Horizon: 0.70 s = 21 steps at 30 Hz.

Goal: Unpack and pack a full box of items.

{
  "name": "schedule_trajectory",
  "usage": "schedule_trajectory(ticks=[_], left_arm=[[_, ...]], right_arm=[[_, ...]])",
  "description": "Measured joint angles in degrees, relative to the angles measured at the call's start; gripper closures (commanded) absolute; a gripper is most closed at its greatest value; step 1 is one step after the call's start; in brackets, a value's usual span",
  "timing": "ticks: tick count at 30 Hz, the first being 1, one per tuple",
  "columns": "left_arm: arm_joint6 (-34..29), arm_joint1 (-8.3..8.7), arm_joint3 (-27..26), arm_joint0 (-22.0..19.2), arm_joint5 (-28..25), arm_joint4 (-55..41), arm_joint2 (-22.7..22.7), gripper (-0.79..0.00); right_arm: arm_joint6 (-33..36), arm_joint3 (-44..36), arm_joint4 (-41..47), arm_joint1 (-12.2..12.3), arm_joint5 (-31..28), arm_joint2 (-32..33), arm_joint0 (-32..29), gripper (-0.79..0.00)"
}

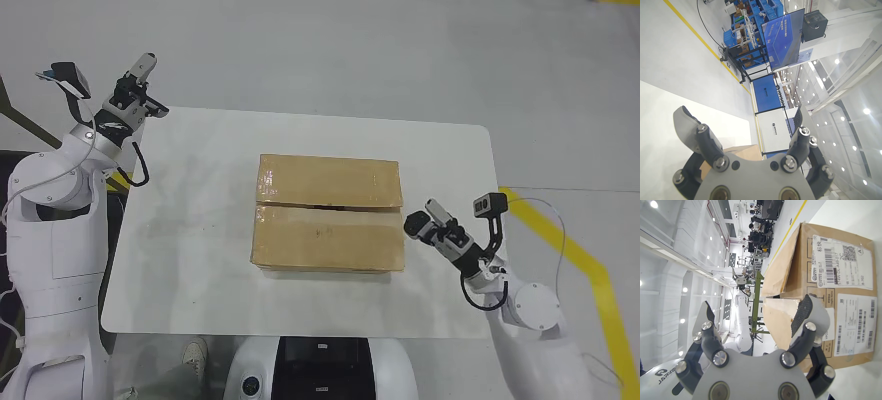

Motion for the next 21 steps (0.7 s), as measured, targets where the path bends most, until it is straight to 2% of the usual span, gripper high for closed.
schedule_trajectory(ticks=[21], left_arm=[[0.0, 0.0, 0.0, 0.0, 0.0, 0.0, 0.0, -0.785]], right_arm=[[-1.3, 1.4, -1.3, 0.4, 0.7, -1.9, 1.4, -0.785]])
